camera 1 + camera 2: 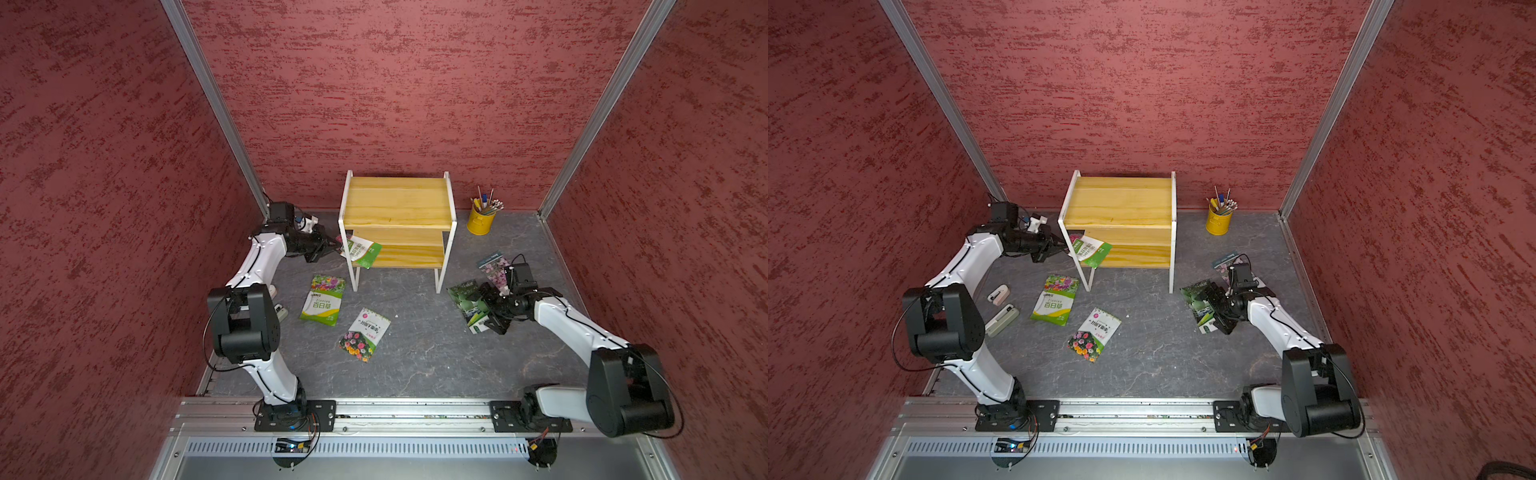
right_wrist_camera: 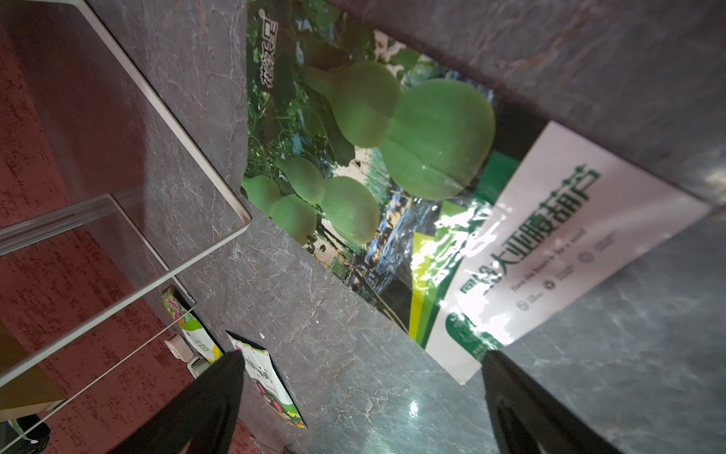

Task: Take the seed bag off the shelf
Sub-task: Pick up the seed packet from the shelf, then place the seed packet at the center of the board.

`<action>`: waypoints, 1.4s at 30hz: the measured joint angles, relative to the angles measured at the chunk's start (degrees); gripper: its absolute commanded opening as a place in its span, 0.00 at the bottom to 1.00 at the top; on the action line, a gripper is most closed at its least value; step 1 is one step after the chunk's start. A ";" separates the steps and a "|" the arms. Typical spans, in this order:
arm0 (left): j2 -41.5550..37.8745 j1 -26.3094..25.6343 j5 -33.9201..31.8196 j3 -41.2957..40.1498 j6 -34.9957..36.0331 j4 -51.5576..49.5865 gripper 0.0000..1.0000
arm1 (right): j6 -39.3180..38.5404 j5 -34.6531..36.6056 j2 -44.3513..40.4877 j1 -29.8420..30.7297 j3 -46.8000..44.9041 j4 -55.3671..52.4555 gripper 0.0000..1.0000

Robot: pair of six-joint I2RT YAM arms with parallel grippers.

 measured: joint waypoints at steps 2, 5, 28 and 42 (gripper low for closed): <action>-0.50 0.61 -0.02 0.00 -0.02 -0.31 0.00 | 0.04 0.02 -0.31 0.07 0.00 -0.02 0.98; -1.64 2.45 0.02 0.61 0.11 -1.66 0.00 | 0.04 0.02 -1.16 0.11 0.00 -0.04 0.98; -41.42 6.84 -3.13 -34.16 5.31 -17.05 0.00 | -0.68 -0.17 -8.70 0.11 -0.07 -1.49 0.98; -34.56 -46.07 -22.51 -37.27 -26.60 9.29 0.00 | -5.62 -3.91 -5.70 0.11 1.73 -5.55 0.98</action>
